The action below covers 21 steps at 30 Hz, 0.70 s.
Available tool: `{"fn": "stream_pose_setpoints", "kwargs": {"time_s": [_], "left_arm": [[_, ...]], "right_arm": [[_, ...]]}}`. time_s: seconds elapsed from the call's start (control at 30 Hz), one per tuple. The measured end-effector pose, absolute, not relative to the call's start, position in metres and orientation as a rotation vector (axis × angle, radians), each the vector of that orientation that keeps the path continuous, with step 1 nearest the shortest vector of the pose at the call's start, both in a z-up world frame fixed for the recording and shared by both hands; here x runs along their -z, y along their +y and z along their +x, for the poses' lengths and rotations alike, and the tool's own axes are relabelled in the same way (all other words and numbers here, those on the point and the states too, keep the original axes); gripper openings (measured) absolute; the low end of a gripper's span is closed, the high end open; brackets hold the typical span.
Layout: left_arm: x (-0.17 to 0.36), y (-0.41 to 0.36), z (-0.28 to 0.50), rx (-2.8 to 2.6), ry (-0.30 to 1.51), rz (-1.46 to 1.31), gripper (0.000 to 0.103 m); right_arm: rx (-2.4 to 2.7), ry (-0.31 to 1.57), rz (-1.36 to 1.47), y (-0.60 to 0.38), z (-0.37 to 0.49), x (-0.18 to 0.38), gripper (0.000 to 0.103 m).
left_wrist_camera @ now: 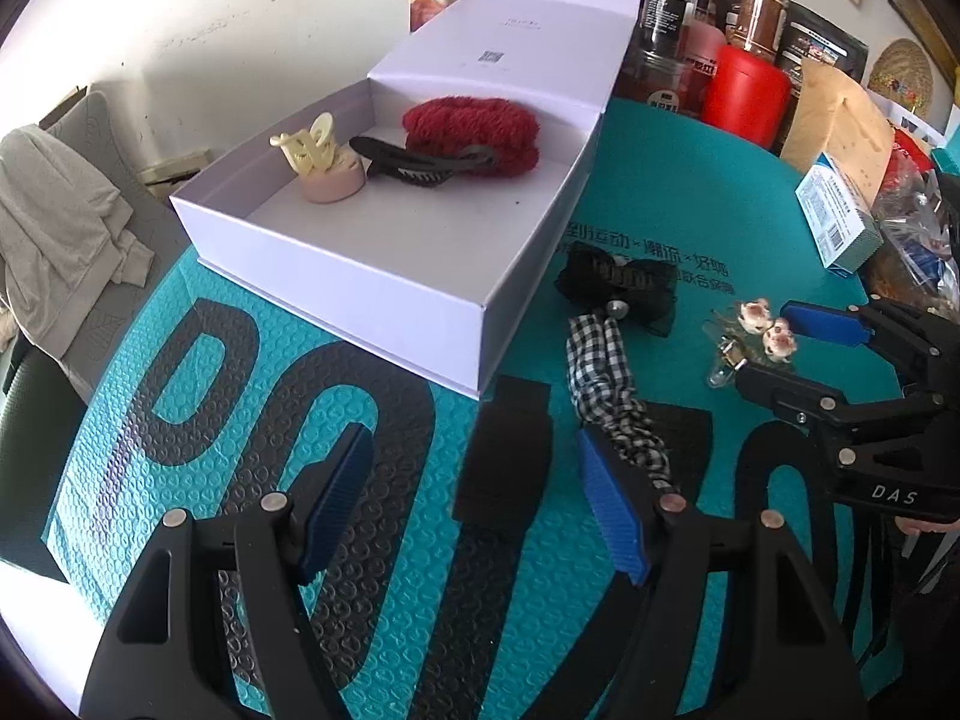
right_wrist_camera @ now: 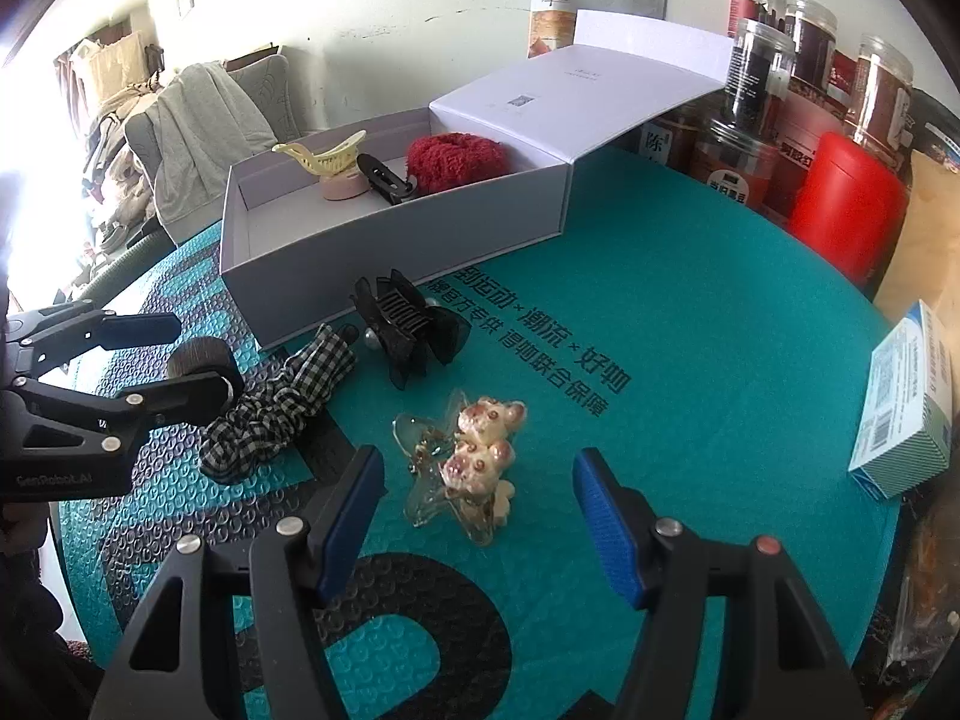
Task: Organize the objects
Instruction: 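Grasp the dark round hair tie with the left tool while the right tool approaches the gold bear clip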
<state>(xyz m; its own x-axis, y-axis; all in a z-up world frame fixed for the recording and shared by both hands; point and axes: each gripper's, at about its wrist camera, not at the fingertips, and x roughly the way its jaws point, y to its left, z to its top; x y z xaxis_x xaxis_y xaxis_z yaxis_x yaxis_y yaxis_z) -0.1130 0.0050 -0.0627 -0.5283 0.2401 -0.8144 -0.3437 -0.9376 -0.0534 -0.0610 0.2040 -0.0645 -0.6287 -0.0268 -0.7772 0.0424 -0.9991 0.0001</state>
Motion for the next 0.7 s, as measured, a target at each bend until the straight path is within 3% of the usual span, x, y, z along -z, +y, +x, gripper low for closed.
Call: {"fn": "stream_pose_setpoints", "kwargs": {"time_s": [0.1, 0.3, 0.37, 0.43, 0.5, 0.7], "left_arm": [[0.066, 0.004, -0.117, -2.467, 0.139, -1.295, 0.067], [0.073, 0.011, -0.116, -2.432, 0.178, -1.302, 0.046], [0.075, 0.012, -0.115, -2.422, 0.174, -1.299, 0.039], [0.075, 0.013, -0.114, -2.438, 0.186, -1.293, 0.035], [0.075, 0.015, -0.113, -2.433, 0.196, -1.290, 0.028], [0.073, 0.019, -0.103, -2.427, 0.217, -1.280, 0.024]], "right_arm": [[2.792, 0.007, 1.331, 0.204, -0.066, 0.066, 0.066], [2.757, -0.025, 1.354, 0.202, -0.072, 0.074, 0.066], [2.748, -0.045, 1.358, 0.203, -0.073, 0.077, 0.062], [2.740, -0.040, 1.368, 0.202, -0.073, 0.079, 0.047], [2.742, -0.037, 1.370, 0.203, -0.072, 0.080, 0.041], [2.738, -0.037, 1.355, 0.202, -0.065, 0.078, 0.039]]}}
